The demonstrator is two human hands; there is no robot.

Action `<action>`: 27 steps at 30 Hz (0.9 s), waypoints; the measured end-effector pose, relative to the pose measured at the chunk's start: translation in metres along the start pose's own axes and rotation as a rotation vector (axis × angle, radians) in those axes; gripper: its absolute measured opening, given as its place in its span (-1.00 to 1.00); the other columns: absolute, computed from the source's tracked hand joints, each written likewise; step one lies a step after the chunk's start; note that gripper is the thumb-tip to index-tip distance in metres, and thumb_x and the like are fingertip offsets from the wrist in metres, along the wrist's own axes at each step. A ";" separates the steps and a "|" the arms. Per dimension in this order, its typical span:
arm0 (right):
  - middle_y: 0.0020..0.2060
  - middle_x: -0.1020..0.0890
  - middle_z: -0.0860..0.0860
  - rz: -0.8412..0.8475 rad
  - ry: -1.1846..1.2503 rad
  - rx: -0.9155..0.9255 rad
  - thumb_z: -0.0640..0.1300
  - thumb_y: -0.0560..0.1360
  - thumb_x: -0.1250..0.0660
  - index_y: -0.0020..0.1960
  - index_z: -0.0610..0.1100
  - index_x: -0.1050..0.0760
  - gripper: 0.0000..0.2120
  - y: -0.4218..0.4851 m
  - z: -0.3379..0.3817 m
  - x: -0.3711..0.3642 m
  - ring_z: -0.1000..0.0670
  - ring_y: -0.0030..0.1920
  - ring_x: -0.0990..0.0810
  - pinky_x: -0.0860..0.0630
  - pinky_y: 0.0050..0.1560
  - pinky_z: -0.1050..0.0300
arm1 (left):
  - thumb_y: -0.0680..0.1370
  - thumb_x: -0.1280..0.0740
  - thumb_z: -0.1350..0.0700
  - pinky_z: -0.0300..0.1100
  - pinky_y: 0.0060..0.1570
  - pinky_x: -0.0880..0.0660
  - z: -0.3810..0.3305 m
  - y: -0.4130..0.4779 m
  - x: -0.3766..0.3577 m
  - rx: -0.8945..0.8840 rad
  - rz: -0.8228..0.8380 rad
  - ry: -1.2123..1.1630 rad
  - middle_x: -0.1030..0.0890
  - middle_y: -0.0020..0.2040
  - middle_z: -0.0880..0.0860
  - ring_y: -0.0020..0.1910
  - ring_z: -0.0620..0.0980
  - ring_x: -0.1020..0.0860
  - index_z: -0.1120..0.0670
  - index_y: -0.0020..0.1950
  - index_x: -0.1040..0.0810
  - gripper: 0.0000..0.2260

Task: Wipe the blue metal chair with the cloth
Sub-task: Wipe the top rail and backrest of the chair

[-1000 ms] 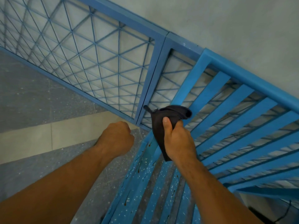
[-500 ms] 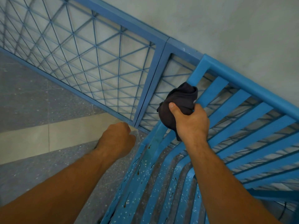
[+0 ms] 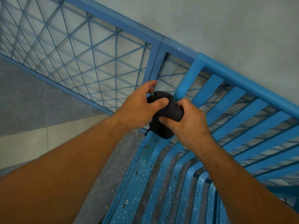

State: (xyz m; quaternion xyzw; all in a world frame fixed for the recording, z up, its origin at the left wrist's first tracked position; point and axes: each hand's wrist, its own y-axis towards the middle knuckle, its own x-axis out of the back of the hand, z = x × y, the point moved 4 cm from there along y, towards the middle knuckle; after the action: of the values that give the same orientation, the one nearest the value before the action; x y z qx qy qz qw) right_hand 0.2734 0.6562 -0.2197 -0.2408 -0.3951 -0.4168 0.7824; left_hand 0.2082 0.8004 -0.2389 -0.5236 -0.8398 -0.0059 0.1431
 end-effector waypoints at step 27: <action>-0.18 -0.71 -0.10 0.298 0.458 -0.157 -0.18 0.40 -0.50 -0.07 -0.17 -0.61 -0.86 -0.002 -0.026 0.057 -0.05 -0.11 -0.68 -0.60 -0.06 0.06 | 0.57 -0.32 0.00 -0.16 -0.05 -0.46 -0.060 -0.004 0.019 -0.223 0.235 0.799 -0.61 0.01 0.01 -0.03 -0.04 -0.53 0.03 0.15 -0.59 -0.80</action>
State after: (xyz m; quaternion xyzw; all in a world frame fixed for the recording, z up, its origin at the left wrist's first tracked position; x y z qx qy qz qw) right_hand 0.3025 0.6102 -0.1878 -0.2554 -0.1347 -0.3702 0.8829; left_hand 0.2114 0.8055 -0.1760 -0.5846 -0.6473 -0.2827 0.3992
